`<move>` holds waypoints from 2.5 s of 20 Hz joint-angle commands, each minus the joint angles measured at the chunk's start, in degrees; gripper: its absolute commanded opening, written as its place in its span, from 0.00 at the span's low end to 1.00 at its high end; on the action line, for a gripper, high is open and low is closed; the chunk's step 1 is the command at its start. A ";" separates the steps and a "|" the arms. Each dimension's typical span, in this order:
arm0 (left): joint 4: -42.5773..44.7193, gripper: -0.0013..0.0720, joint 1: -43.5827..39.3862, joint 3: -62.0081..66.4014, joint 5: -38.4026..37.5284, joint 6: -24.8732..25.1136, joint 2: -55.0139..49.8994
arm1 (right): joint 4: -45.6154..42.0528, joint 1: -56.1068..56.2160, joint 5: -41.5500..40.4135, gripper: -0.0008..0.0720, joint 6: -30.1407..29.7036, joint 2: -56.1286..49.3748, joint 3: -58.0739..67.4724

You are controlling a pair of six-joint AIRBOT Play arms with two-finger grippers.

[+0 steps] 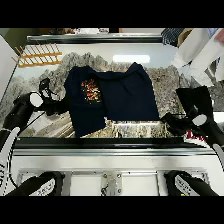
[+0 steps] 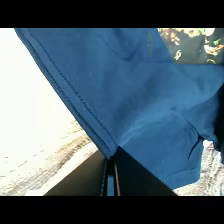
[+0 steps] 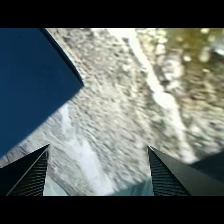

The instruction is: Fold the clothes and pants, and hang the long-sleeved shirts on hangers.

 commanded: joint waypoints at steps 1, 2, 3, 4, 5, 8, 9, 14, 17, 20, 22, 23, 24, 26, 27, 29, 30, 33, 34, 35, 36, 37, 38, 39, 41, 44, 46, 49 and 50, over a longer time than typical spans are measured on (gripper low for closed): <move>0.33 0.03 0.20 -0.11 -0.24 0.17 0.33 | 8.28 5.84 -11.69 0.90 0.55 -7.37 0.04; 0.35 0.03 0.20 -0.09 -0.24 0.17 0.33 | 10.25 7.52 -14.49 0.90 0.55 -8.68 0.09; 0.35 0.03 0.20 -0.09 -0.22 0.17 0.33 | 11.17 9.18 -17.14 0.90 0.55 -9.73 0.31; 0.35 0.03 0.20 -0.09 -0.22 0.17 0.33 | 11.10 10.60 -18.84 0.81 0.26 -10.64 0.83; 0.35 0.03 0.20 -0.11 -0.22 0.17 0.33 | 11.08 11.65 -19.91 0.80 0.13 -11.37 1.49; 0.35 0.03 0.20 -0.09 -0.09 0.17 0.33 | 11.08 13.40 -21.53 0.80 -3.04 -13.42 4.42; 0.50 0.03 0.22 -0.09 0.07 0.17 0.33 | 11.06 13.38 -21.49 0.79 -5.07 -13.81 5.51; 4.52 0.03 1.81 5.35 -3.39 0.66 0.55 | 8.79 11.67 -14.36 0.04 -18.23 -11.10 14.29; 3.87 0.03 4.11 15.54 -6.23 2.71 5.57 | -1.38 7.13 -2.93 0.03 -18.38 -4.52 27.76; 3.76 0.03 4.94 25.53 -6.82 2.69 15.12 | -8.44 3.32 7.61 0.03 -18.38 3.04 43.34; 3.72 0.03 4.57 29.97 -6.93 2.64 22.12 | -10.08 1.92 11.08 0.03 -18.38 7.91 50.75; 3.76 0.03 3.91 31.69 -6.88 2.64 25.27 | -10.08 1.51 11.85 0.03 -18.38 10.73 53.55; 3.76 0.03 3.06 33.29 -6.82 2.58 28.50 | -10.03 1.42 11.98 0.03 -18.36 13.20 55.15; 3.78 0.03 0.94 35.93 -6.36 2.05 33.75 | -10.08 1.33 11.96 0.03 -18.36 18.12 56.74; 4.02 0.03 -0.09 37.07 -6.32 1.27 35.67 | -10.21 1.18 11.96 0.03 -18.34 20.24 56.92; 4.39 0.03 -1.05 38.86 -5.86 -0.20 38.51 | -11.58 1.18 12.02 0.03 -17.38 23.39 56.92; 4.70 0.03 -0.96 39.65 -5.79 -0.55 39.26 | -11.72 1.18 12.00 0.03 -16.57 24.33 56.94; 7.50 0.03 -0.04 40.24 -6.73 -1.64 37.94 | -11.52 1.18 12.24 0.03 -13.64 24.72 56.96; 7.50 0.03 0.98 40.22 -7.78 -1.62 36.22 | -11.52 1.20 12.85 0.03 -13.16 24.11 56.96; 7.32 0.03 2.38 39.67 -8.24 -1.62 33.90 | -11.54 1.20 14.08 0.03 -13.14 23.02 56.96; 7.15 0.03 3.72 38.45 -8.13 -1.62 31.34 | -11.50 1.22 16.11 0.03 -13.11 21.09 56.96; 7.19 0.03 4.74 36.72 -7.96 -1.60 28.68 | -11.52 1.31 18.75 0.03 -13.14 18.45 56.94; 7.19 0.03 5.77 34.36 -7.72 -1.60 25.53 | -11.54 1.31 21.42 0.03 -13.16 15.39 56.94; 7.15 0.03 6.69 31.89 -7.63 -1.60 21.77 | -11.56 1.31 24.11 0.03 -13.20 11.41 56.94; 5.14 0.03 7.10 27.21 -6.88 -1.38 13.31 | -11.54 1.77 27.12 0.03 -13.94 2.69 56.92; -1.25 0.03 6.14 22.40 -1.14 2.51 0.02 | -11.56 4.00 25.20 0.03 -16.41 -12.20 56.96; -2.21 0.03 4.96 22.75 2.62 3.80 -8.74 | -11.50 5.09 21.90 0.03 -16.26 -20.94 57.48; -2.36 0.03 4.37 28.30 3.17 3.80 -20.52 | -9.66 5.62 17.11 0.03 -15.74 -29.86 59.39; -2.40 0.03 4.35 30.45 2.93 3.80 -23.32 | -8.20 5.57 14.80 0.03 -15.74 -31.43 59.41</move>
